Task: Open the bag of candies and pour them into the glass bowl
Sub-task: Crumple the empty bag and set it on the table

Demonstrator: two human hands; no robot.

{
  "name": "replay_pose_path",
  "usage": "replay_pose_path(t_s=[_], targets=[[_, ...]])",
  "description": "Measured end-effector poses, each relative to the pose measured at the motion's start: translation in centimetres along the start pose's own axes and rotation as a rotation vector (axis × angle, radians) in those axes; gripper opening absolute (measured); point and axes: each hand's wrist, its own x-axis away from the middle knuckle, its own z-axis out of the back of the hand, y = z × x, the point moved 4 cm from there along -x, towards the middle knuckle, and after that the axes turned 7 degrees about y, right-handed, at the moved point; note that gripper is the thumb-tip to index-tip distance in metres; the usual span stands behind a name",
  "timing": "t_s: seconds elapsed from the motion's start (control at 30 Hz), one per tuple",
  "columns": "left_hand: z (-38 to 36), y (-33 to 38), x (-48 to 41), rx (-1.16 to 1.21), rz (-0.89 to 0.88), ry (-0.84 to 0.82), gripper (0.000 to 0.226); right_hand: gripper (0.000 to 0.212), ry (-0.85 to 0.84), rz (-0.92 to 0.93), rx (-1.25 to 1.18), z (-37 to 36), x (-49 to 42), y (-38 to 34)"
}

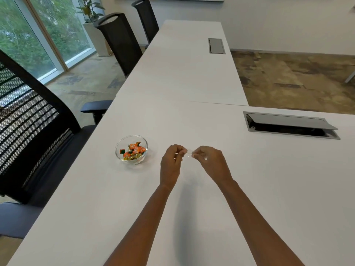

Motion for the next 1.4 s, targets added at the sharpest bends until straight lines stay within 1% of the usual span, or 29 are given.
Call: replay_pose_path(t_s=[0.1, 0.23, 0.33, 0.4, 0.47, 0.53, 0.63, 0.77, 0.93, 1.03, 1.13, 1.3, 1.4], targets=[[0.5, -0.5, 0.1, 0.05, 0.067, -0.003, 0.022, 0.014, 0.034, -0.115, -0.09, 0.4, -0.1, 1.1], [1.3, -1.3, 0.5, 0.015, 0.091, 0.077, 0.014, 0.017, 0.018, -0.337, -0.282, -0.1, 0.6, 3.1], [2.0, -2.3, 0.8, -0.036, 0.086, 0.177, 0.013, 0.007, -0.079, -0.544, -0.525, -1.5, 1.8, 3.9], [2.9, -3.0, 0.8, -0.064, 0.081, 0.212, 0.012, 0.005, -0.187, -0.629, -0.6, -3.0, 2.8, 4.0], [3.8, -3.8, 0.9, -0.116, 0.088, 0.206, 0.011, 0.011, -0.247, -0.638, -0.585, -4.5, 3.6, 4.0], [5.2, -4.9, 1.0, -0.173, 0.107, 0.211, 0.014, 0.015, -0.266, -0.639, -0.577, -6.1, 4.2, 3.8], [7.6, -6.8, 1.3, -0.288, 0.144, 0.24, 0.019, 0.017, -0.305, -0.66, -0.58, -8.9, 5.1, 3.0], [10.8, -9.5, 1.6, -0.477, 0.241, 0.302, 0.024, 0.025, -0.336, -0.672, -0.536, -12.9, 6.0, 1.6], [14.0, -11.2, 1.3, -0.592, 0.358, 0.346, 0.027, 0.038, -0.355, -0.675, -0.468, -17.1, 6.6, -0.2], [15.1, -11.7, 1.0, -0.635, 0.404, 0.351, 0.026, 0.034, -0.334, -0.673, -0.402, -18.6, 6.4, -0.9], [15.9, -12.1, 0.7, -0.676, 0.439, 0.327, 0.026, 0.017, -0.332, -0.64, -0.301, -19.9, 6.0, -1.3], [16.5, -13.1, 0.9, -0.702, 0.46, 0.307, 0.028, 0.019, -0.328, -0.623, -0.241, -21.0, 6.0, -1.2], [16.6, -13.1, 1.0, -0.736, 0.424, 0.294, 0.028, 0.028, -0.344, -0.61, -0.223, -21.6, 5.9, -1.0]])
